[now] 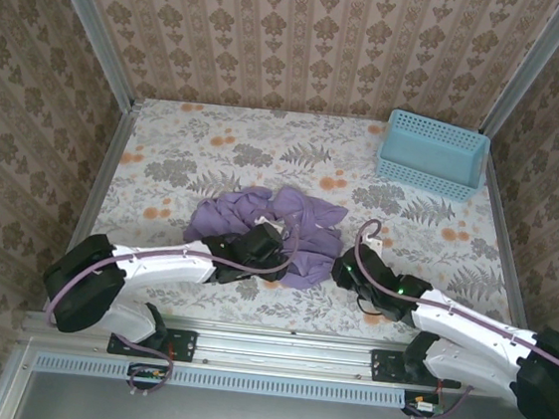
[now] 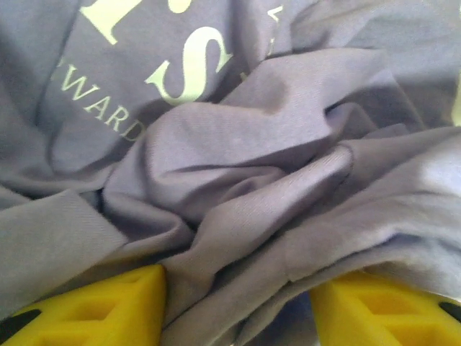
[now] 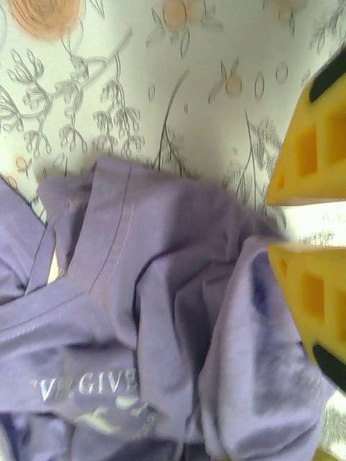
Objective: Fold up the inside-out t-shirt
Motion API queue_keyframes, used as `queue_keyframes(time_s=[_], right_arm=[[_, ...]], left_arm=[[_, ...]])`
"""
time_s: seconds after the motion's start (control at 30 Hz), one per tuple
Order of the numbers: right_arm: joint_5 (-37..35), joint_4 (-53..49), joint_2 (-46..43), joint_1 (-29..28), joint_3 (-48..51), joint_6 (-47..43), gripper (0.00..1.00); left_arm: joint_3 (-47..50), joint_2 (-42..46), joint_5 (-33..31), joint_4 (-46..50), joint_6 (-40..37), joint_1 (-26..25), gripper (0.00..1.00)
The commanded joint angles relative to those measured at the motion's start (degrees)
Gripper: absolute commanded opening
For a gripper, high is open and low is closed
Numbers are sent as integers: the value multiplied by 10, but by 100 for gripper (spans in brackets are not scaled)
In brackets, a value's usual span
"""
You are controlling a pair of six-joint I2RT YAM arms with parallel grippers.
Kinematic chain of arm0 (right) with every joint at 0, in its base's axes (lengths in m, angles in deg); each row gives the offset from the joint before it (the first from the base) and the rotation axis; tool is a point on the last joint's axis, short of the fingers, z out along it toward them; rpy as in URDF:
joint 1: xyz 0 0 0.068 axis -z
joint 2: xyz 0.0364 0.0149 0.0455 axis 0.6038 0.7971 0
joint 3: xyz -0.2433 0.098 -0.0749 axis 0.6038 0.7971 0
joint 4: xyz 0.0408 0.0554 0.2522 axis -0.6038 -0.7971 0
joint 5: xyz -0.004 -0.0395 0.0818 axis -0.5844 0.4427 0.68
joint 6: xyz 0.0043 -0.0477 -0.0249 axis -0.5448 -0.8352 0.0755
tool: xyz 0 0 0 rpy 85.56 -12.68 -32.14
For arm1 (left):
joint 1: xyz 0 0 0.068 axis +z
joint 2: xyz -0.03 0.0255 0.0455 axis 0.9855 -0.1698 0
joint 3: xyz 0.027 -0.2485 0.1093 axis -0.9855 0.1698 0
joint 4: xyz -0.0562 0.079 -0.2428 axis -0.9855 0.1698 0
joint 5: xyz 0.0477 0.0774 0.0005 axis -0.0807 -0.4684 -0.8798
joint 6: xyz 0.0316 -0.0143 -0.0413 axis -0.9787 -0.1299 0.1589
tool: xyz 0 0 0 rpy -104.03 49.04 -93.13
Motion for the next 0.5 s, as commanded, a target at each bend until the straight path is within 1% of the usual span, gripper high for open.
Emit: queue_keyframes(time_s=[0.0, 0.1, 0.2, 0.33, 0.47], right_arm=[[-91, -108, -22, -44, -53, -16, 43], [-105, -132, -11, -87, -77, -16, 46], [-62, -92, 37, -114, -84, -8, 48], [-30, -27, 116, -121, -92, 14, 47], [-48, -33, 185, -121, -128, 30, 45]], left_arm=[[-18, -7, 34, -32, -6, -4, 51], [-22, -17, 49, -47, -4, -4, 44], [-26, -25, 58, -55, -1, -5, 36], [-23, -28, 74, -77, 7, -5, 29], [-15, -23, 91, -98, 22, -5, 24]])
